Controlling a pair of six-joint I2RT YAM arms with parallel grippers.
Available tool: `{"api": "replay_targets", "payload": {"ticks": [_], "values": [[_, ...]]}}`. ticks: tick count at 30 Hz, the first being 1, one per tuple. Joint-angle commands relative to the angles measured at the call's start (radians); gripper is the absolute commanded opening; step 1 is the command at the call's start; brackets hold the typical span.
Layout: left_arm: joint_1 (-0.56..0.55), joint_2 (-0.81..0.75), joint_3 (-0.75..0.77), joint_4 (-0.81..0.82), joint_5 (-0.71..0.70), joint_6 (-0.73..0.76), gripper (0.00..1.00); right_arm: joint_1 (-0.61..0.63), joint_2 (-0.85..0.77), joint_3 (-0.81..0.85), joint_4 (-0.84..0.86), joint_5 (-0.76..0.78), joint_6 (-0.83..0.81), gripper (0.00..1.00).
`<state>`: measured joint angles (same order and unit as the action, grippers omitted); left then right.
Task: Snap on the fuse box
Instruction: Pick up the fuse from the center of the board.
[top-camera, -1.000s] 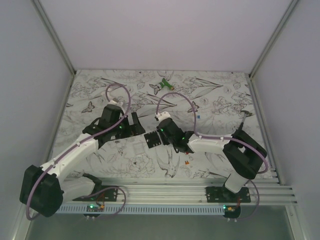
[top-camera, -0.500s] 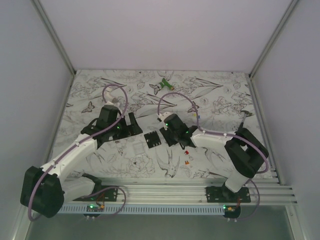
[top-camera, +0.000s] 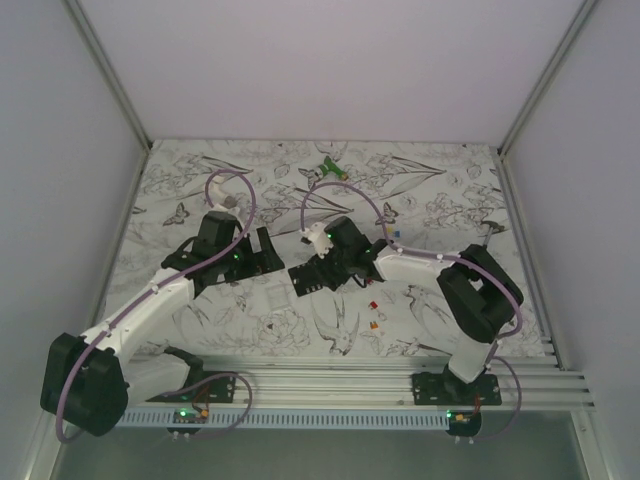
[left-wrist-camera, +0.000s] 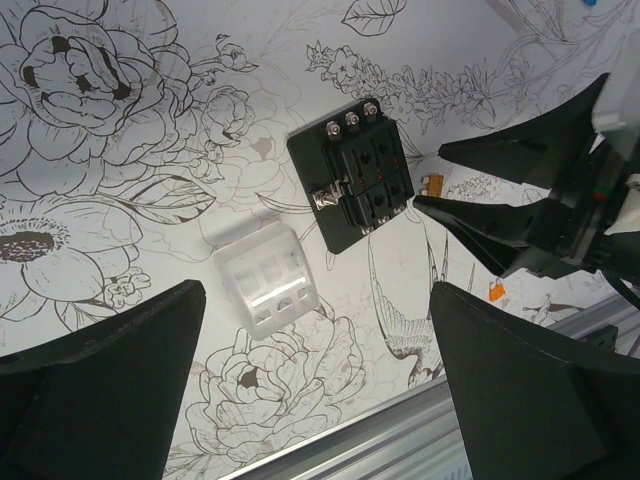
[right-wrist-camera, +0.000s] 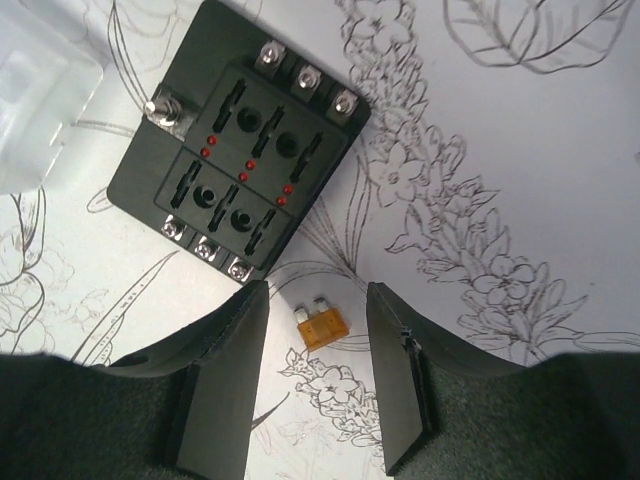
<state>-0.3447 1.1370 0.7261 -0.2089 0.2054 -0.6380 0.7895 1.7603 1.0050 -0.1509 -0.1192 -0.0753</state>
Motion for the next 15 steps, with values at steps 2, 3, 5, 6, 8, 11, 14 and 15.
{"api": "replay_targets", "payload": {"ticks": [2, 3, 5, 6, 8, 11, 14, 15], "values": [[0.01, -0.024, -0.014, -0.021, 0.01, 0.015, 1.0, -0.005, 0.012, 0.014, -0.039, -0.061, -0.034, 0.5], [0.01, -0.025, -0.014, -0.021, 0.008, 0.015, 1.0, -0.006, 0.011, 0.013, -0.045, -0.065, -0.034, 0.5], [0.01, -0.025, -0.016, -0.021, 0.009, 0.015, 1.0, -0.005, 0.014, 0.011, -0.062, -0.076, -0.038, 0.5], [0.01, -0.025, -0.016, -0.021, 0.01, 0.015, 1.0, -0.005, 0.014, 0.008, -0.073, -0.078, -0.039, 0.5], [0.01, -0.025, -0.017, -0.02, 0.011, 0.015, 1.0, -0.006, 0.012, 0.003, -0.091, -0.086, -0.038, 0.49], [0.01, -0.026, -0.019, -0.022, 0.012, 0.015, 1.0, -0.005, 0.0, -0.005, -0.11, -0.089, -0.027, 0.48], [0.011, -0.026, -0.02, -0.022, 0.008, 0.017, 1.0, -0.004, -0.022, -0.012, -0.115, -0.061, -0.01, 0.48], [0.01, -0.025, -0.019, -0.022, 0.008, 0.017, 1.0, -0.003, -0.026, -0.011, -0.12, -0.045, -0.005, 0.48]]}}
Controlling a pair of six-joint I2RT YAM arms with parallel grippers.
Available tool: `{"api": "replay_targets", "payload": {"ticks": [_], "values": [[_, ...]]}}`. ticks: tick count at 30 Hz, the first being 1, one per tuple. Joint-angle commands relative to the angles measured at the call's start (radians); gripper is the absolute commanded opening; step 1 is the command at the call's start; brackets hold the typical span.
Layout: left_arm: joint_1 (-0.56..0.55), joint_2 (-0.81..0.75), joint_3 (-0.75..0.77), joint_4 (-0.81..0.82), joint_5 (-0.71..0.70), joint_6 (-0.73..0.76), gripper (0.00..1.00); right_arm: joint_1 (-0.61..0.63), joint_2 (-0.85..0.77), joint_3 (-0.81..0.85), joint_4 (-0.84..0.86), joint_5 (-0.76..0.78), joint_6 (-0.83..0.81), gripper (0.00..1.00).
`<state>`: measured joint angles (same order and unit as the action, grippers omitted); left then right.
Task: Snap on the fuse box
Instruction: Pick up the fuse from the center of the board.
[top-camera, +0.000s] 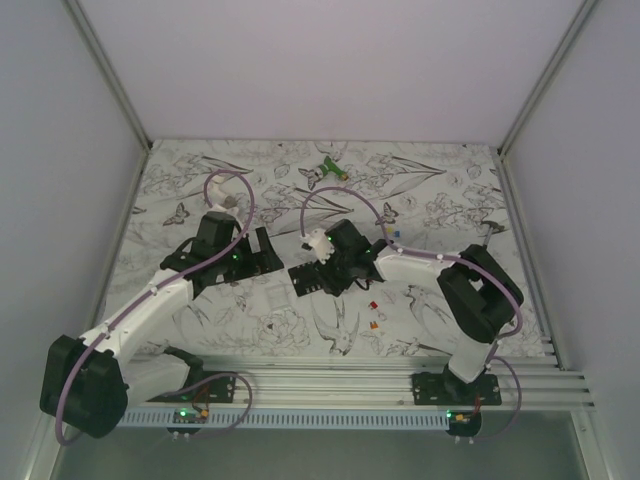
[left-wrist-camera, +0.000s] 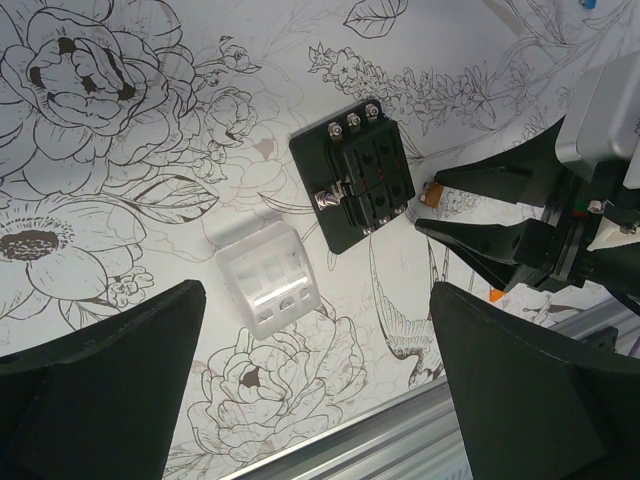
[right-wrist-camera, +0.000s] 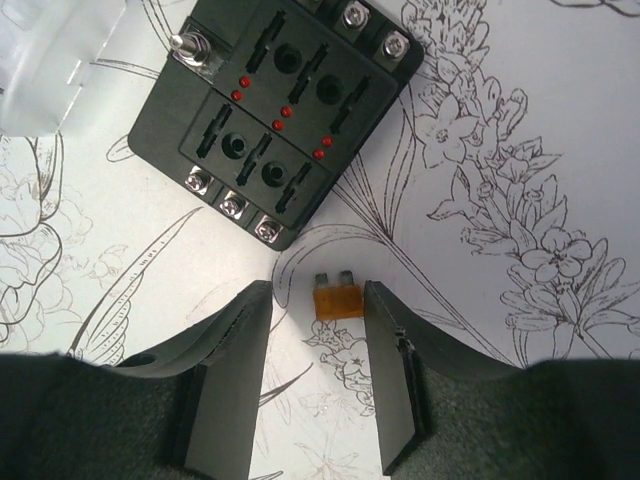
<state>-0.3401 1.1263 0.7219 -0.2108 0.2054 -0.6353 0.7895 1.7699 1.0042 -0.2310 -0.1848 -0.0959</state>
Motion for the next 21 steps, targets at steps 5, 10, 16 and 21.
{"api": "replay_targets", "payload": {"ticks": [5, 10, 16, 21], "values": [[0.007, -0.01, -0.014, -0.02, 0.01, 0.014, 1.0, 0.011, -0.04, 0.014, -0.079, 0.088, 0.03, 0.47], [0.007, -0.013, -0.016, -0.021, 0.011, 0.015, 1.0, 0.022, -0.019, 0.044, -0.119, 0.135, 0.056, 0.44], [0.007, -0.016, -0.016, -0.021, 0.013, 0.014, 1.0, 0.051, 0.017, 0.076, -0.148, 0.17, 0.035, 0.44], [0.01, -0.03, -0.027, -0.023, 0.002, 0.011, 1.0, 0.05, 0.044, 0.106, -0.171, 0.174, -0.016, 0.44]]}}
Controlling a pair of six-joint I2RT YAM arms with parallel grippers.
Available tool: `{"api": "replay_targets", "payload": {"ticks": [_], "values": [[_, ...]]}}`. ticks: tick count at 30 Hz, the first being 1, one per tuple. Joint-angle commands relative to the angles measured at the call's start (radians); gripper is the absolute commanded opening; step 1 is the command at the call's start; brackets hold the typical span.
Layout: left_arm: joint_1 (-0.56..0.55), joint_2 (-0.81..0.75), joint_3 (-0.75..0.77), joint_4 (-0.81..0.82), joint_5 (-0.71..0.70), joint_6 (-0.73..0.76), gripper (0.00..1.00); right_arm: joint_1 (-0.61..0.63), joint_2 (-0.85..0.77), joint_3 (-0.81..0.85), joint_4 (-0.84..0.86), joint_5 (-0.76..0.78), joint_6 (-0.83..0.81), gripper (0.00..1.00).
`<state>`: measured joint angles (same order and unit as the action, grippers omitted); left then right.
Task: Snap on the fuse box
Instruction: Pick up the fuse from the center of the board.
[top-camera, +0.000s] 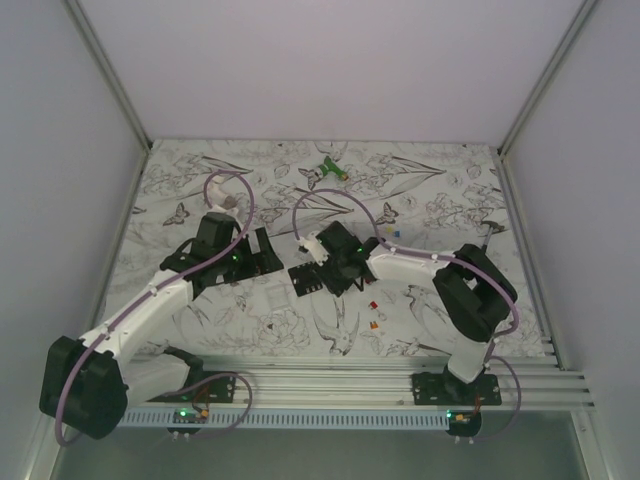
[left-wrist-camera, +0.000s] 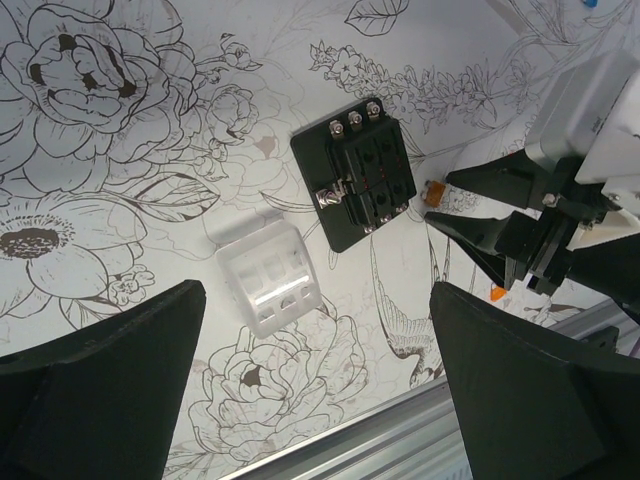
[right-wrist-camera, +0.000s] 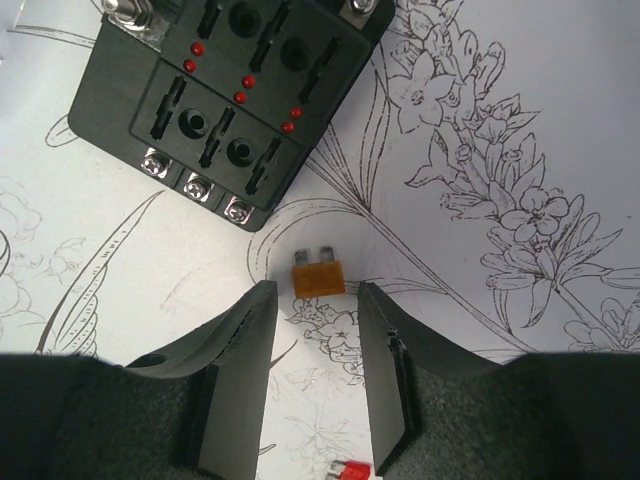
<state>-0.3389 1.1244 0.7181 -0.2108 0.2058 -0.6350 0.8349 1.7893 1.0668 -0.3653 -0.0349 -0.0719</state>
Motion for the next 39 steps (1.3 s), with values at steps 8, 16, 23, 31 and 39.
{"api": "replay_targets", "payload": {"ticks": [8, 16, 23, 31, 39], "values": [[0.066, -0.092, -0.064, -0.041, -0.034, -0.021, 1.0, 0.004, 0.066, 0.09, -0.085, 0.008, -0.087, 0.43], [0.075, -0.091, -0.063, -0.042, -0.015, -0.023, 1.0, 0.005, 0.091, 0.116, -0.146, 0.004, -0.088, 0.39], [0.077, -0.086, -0.059, -0.042, -0.006, -0.019, 1.0, 0.005, 0.108, 0.149, -0.198, 0.004, -0.094, 0.39], [0.076, -0.086, -0.056, -0.042, -0.001, -0.017, 1.0, 0.005, 0.155, 0.19, -0.219, -0.001, -0.109, 0.37], [0.077, -0.073, -0.046, -0.04, 0.016, -0.019, 1.0, 0.004, 0.163, 0.2, -0.254, 0.004, -0.103, 0.31]]}}
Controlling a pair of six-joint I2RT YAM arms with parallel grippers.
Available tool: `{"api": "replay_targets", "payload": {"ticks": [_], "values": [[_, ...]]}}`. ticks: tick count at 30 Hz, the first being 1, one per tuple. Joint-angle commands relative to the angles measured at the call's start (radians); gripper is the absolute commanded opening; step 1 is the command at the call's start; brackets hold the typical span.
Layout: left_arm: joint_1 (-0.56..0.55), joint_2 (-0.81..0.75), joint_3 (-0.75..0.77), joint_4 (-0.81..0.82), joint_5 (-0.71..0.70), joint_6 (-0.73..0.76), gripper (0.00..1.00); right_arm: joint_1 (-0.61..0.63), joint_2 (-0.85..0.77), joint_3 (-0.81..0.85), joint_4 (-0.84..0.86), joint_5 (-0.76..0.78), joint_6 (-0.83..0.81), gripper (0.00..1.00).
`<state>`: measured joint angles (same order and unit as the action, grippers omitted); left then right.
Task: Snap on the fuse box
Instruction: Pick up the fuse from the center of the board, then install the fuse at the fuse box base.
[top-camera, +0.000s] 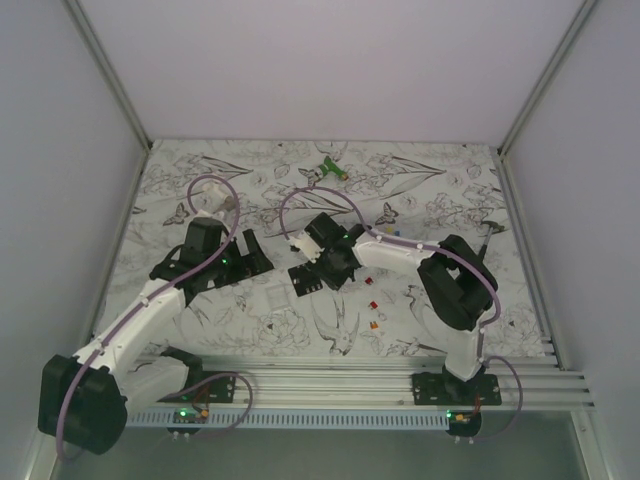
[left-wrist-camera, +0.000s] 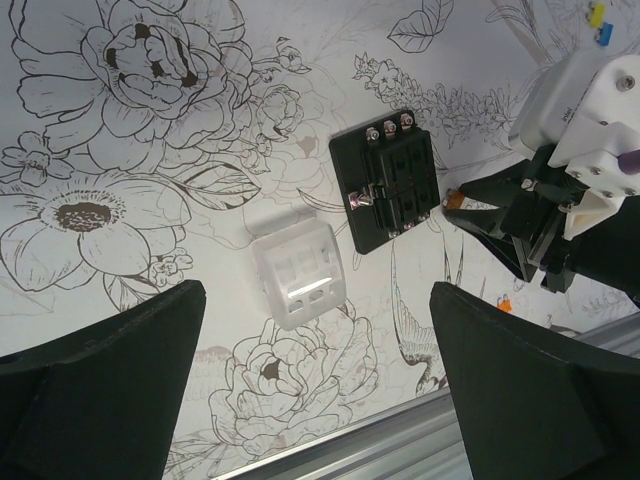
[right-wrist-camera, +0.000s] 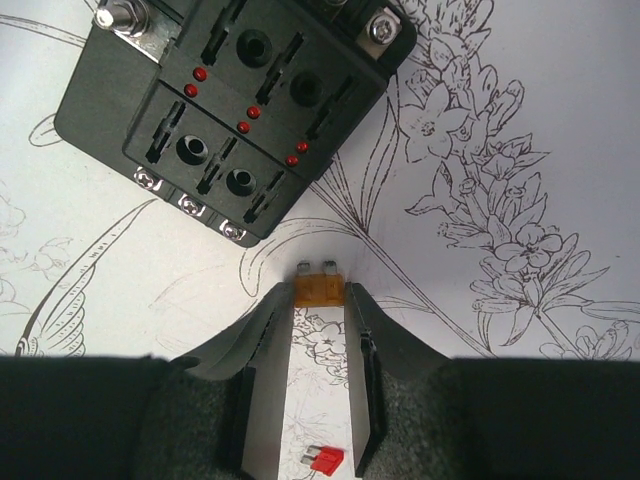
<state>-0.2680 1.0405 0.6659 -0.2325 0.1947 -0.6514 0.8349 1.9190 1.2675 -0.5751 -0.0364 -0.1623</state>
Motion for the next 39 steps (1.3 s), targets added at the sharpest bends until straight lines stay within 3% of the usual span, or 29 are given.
{"api": "replay_targets", "payload": {"ticks": [1, 11, 16, 28, 39], "values": [[0.005, 0.013, 0.007, -0.018, 0.029, -0.004, 1.0, 0.004, 0.029, -0.002, -0.045, 0.008, -0.009, 0.3], [0.004, 0.044, 0.018, 0.008, 0.089, -0.026, 1.0, 0.004, -0.059, -0.049, 0.017, -0.002, 0.02, 0.26], [0.004, 0.069, 0.019, 0.083, 0.201, -0.079, 0.98, -0.004, -0.139, -0.075, 0.081, -0.03, 0.03, 0.25], [-0.002, 0.167, 0.039, 0.284, 0.412, -0.22, 0.82, -0.019, -0.322, -0.162, 0.263, -0.141, 0.055, 0.25], [-0.065, 0.212, 0.078, 0.356, 0.452, -0.242, 0.59, -0.02, -0.418, -0.234, 0.443, -0.277, 0.109, 0.25]]}}
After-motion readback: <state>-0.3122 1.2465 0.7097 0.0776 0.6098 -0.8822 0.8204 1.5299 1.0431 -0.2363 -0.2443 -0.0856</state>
